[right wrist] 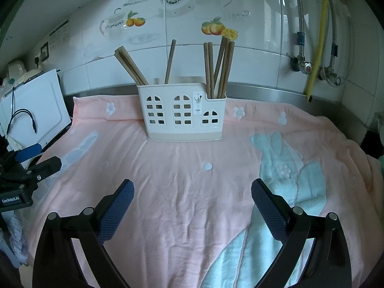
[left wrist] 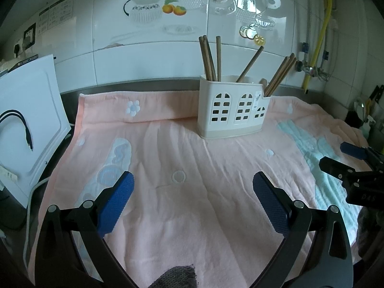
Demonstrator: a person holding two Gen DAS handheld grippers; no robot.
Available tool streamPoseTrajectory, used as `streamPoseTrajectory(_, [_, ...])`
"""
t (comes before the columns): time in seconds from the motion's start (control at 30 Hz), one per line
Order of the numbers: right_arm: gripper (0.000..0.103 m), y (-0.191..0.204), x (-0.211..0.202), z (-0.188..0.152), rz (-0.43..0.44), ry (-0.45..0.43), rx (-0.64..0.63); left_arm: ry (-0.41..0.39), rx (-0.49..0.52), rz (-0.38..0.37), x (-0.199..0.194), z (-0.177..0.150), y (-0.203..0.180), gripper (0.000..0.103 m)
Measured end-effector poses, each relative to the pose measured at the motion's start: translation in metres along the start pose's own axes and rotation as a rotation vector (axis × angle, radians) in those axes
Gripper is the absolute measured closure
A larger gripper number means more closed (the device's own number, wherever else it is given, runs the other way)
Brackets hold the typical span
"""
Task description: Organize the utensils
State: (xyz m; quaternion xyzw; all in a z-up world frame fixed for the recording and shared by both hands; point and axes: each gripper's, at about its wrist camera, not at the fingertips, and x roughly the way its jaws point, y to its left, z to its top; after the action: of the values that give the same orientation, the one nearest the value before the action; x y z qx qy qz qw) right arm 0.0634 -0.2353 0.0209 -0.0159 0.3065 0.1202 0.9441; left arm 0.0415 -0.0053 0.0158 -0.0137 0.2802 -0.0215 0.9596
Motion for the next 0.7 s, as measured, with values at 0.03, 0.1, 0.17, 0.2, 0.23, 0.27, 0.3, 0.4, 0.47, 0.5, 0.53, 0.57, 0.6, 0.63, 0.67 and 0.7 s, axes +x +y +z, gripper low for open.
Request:
streamPoseTrajectory(0.03, [0.008, 0.0, 0.0, 0.0, 0.0, 0.0, -0.001, 0.0, 0.0, 0.0, 0.0, 0.0, 0.0, 0.005])
streamPoseTrajectory(0.1, [0.008, 0.0, 0.0, 0.0, 0.0, 0.0, 0.0, 0.0, 0.0, 0.0, 0.0, 0.0, 0.0, 0.005])
streamPoseTrajectory(0.17, [0.008, 0.0, 0.0, 0.0, -0.001, 0.001, -0.001, 0.001, -0.001, 0.001, 0.001, 0.0, 0.001, 0.005])
streamPoseTrajectory(0.2, [0.008, 0.0, 0.0, 0.0, -0.001, 0.001, -0.001, 0.001, 0.0, 0.001, 0.001, 0.0, 0.001, 0.005])
streamPoseTrajectory(0.23, [0.008, 0.0, -0.001, -0.001, 0.0, -0.001, -0.002, 0.001, 0.0, 0.002, 0.0, 0.0, 0.001, 0.005])
streamPoseTrajectory(0.27, [0.008, 0.0, 0.0, -0.001, 0.0, -0.002, 0.0, 0.0, -0.002, 0.002, 0.0, 0.0, 0.001, 0.005])
streamPoseTrajectory(0.3, [0.008, 0.0, 0.0, -0.001, 0.001, -0.004, 0.0, -0.001, -0.003, 0.001, 0.0, 0.0, 0.002, 0.005])
streamPoseTrajectory(0.4, [0.008, 0.0, -0.002, -0.001, -0.001, -0.015, -0.004, -0.008, -0.005, 0.004, -0.002, 0.0, 0.002, 0.005])
streamPoseTrajectory(0.47, [0.008, 0.0, -0.004, 0.0, 0.002, -0.023, -0.003, -0.015, -0.007, 0.006, -0.003, 0.001, 0.002, 0.005])
streamPoseTrajectory(0.5, [0.008, 0.0, -0.005, 0.0, 0.003, -0.027, -0.004, -0.019, -0.008, 0.007, -0.004, 0.001, 0.002, 0.005])
streamPoseTrajectory(0.53, [0.008, 0.0, -0.006, 0.001, 0.002, -0.033, -0.005, -0.024, -0.009, 0.007, -0.006, 0.002, 0.002, 0.005])
streamPoseTrajectory(0.57, [0.008, -0.001, -0.007, 0.001, 0.002, -0.038, -0.003, -0.029, -0.01, 0.008, -0.006, 0.002, 0.002, 0.005])
streamPoseTrajectory(0.6, [0.008, -0.001, -0.008, 0.002, 0.004, -0.044, -0.001, -0.033, -0.01, 0.008, -0.007, 0.003, 0.001, 0.005])
streamPoseTrajectory(0.63, [0.008, -0.001, -0.009, 0.003, 0.005, -0.049, 0.001, -0.039, -0.008, 0.007, -0.009, 0.003, 0.001, 0.005])
streamPoseTrajectory(0.67, [0.008, -0.002, -0.01, 0.003, 0.005, -0.057, 0.003, -0.046, -0.007, 0.008, -0.01, 0.004, 0.0, 0.005])
streamPoseTrajectory(0.7, [0.008, -0.002, -0.011, 0.003, 0.007, -0.06, 0.004, -0.052, -0.006, 0.009, -0.011, 0.004, -0.001, 0.005])
